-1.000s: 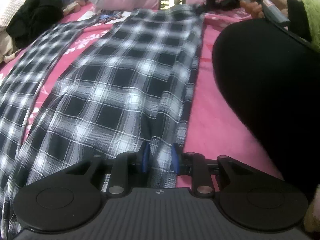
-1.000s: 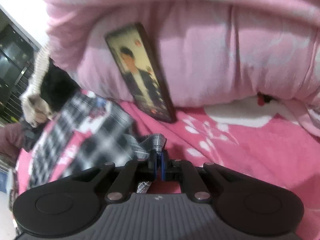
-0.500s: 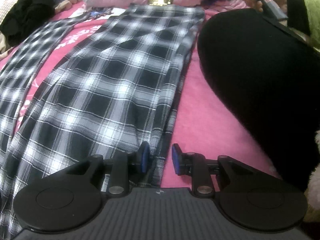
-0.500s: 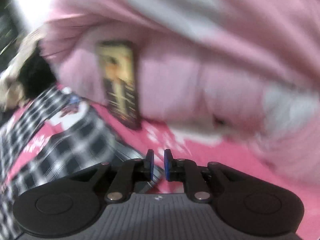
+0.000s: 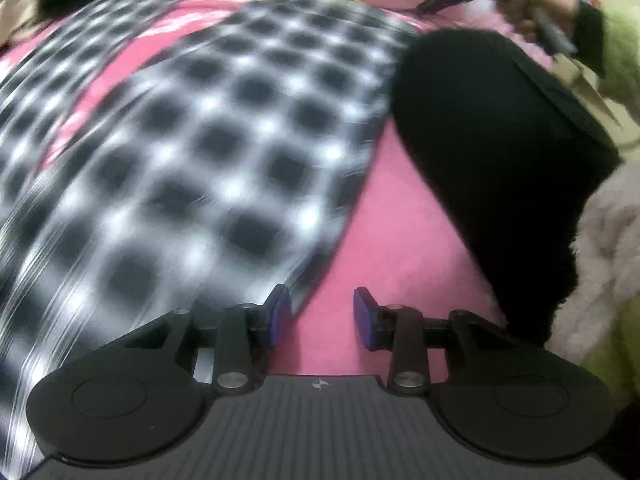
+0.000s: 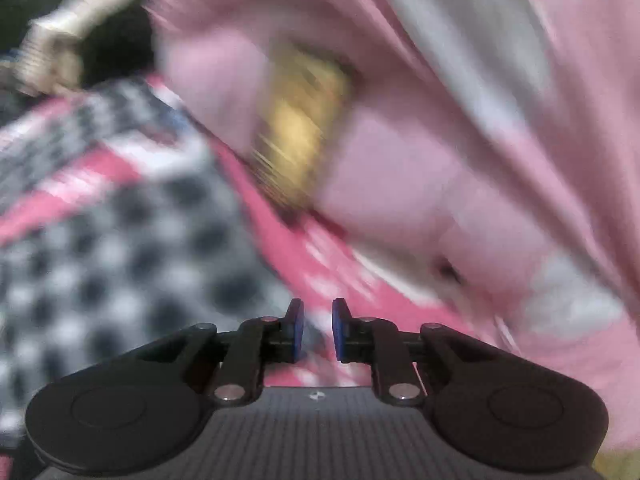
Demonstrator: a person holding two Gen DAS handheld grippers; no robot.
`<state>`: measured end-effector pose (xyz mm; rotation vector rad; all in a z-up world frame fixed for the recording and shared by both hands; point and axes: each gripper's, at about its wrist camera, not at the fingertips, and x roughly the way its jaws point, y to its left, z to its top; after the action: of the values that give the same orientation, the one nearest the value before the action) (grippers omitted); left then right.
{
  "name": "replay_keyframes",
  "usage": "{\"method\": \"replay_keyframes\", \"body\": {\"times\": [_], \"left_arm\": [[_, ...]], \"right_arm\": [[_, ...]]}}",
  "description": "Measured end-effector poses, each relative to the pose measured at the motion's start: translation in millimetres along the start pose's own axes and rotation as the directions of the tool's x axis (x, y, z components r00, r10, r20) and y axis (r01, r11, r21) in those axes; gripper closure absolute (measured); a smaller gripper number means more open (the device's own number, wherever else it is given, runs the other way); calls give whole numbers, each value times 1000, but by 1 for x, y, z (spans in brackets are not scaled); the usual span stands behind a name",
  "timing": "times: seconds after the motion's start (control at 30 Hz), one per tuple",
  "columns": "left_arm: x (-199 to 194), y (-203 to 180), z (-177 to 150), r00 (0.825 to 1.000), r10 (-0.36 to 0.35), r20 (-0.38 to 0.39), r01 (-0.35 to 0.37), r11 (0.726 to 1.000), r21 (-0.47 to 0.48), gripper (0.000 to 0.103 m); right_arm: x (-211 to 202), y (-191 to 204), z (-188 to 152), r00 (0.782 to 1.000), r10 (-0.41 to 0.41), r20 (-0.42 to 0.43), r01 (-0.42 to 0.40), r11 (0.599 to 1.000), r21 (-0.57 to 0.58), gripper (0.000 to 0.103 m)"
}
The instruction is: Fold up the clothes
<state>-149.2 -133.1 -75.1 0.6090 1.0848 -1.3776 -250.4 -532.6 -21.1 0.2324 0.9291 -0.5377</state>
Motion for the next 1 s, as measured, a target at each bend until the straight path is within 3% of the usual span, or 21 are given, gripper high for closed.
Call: {"method": "replay_keyframes", "body": {"times": [0.1, 0.17, 0.2, 0.27, 0.33, 0.37, 0.5, 0.57, 0.7, 0.8, 0.87, 0.9, 0.93, 0.97, 1.0], "left_arm": [[-31, 25, -19, 1000, 20, -12, -21, 996, -85, 66], [-50, 37, -37, 998, 59, -31, -63, 990, -124, 66], [-58, 41, -48, 995, 87, -47, -93, 986, -136, 66], [-72, 45, -70, 987, 143, -77, -153, 976, -153, 66], [-82, 46, -89, 975, 196, -100, -210, 965, -156, 66], [-86, 44, -99, 969, 224, -108, -239, 958, -156, 66], [-97, 42, -129, 930, 353, -106, -367, 917, -160, 66], [-101, 48, -143, 912, 399, -98, -411, 890, -198, 66], [-96, 54, -161, 877, 468, -109, -481, 857, -187, 66], [-89, 61, -167, 876, 470, -106, -482, 862, -156, 66], [-84, 65, -171, 879, 465, -105, -476, 867, -145, 66], [-81, 65, -172, 882, 458, -107, -470, 870, -149, 76], [-80, 67, -174, 886, 450, -111, -463, 872, -158, 88], [-82, 69, -176, 892, 439, -110, -452, 875, -171, 99], [-89, 65, -179, 897, 431, -97, -441, 879, -180, 100]], "right_arm": [[-44, 52, 17, 983, 160, 91, -145, 978, -150, 86], [-64, 98, 20, 947, 317, 54, -291, 916, -275, 85], [-68, 121, 19, 922, 388, -2, -369, 875, -313, 85], [-66, 171, 3, 838, 516, -176, -543, 760, -359, 85], [-63, 219, -24, 759, 562, -329, -651, 641, -407, 85], [-63, 242, -39, 735, 563, -379, -677, 574, -460, 85], [-73, 303, -83, 706, 553, -442, -671, 322, -668, 82], [-70, 324, -94, 689, 546, -477, -677, 249, -693, 80], [-66, 346, -109, 671, 529, -518, -676, 152, -721, 80], [-66, 358, -116, 667, 532, -522, -662, 103, -742, 80], [-59, 366, -117, 653, 532, -539, -680, 100, -726, 80], [-55, 368, -117, 648, 527, -550, -689, 99, -718, 83], [-55, 368, -117, 642, 525, -559, -696, 94, -712, 103], [-54, 368, -116, 636, 523, -567, -703, 90, -706, 103], [-55, 367, -115, 625, 526, -577, -711, 78, -699, 103]]}}
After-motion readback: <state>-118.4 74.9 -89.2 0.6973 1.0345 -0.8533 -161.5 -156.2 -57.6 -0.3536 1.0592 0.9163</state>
